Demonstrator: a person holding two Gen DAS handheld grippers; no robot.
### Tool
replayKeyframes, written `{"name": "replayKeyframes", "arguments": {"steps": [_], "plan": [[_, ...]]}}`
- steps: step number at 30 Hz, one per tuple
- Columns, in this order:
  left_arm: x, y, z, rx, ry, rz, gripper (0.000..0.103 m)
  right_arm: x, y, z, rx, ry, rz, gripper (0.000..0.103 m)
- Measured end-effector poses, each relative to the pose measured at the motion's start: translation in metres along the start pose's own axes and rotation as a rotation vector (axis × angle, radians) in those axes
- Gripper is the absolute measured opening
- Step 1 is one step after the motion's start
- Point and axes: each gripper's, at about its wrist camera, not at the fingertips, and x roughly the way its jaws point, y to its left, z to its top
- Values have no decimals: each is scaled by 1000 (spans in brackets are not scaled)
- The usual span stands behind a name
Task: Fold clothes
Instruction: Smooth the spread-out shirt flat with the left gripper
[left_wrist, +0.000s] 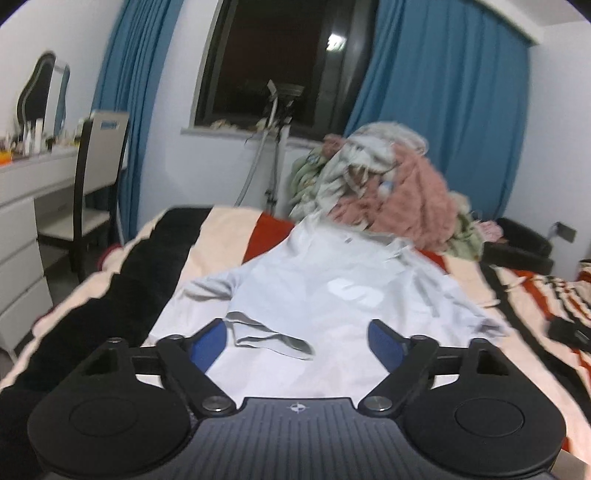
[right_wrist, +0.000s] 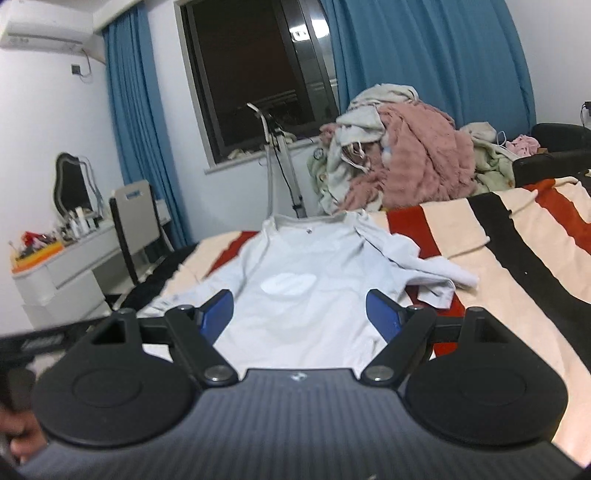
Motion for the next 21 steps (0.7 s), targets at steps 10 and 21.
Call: {"name": "replayKeyframes", "arguments": {"steps": [10,21], "plan": [[121,34,1,-44,37,22,15,58,-13,-30,30,103,-16,80],[146,61,105,17,-122,42,2,68,-6,-37,12,99,-5,80]]}}
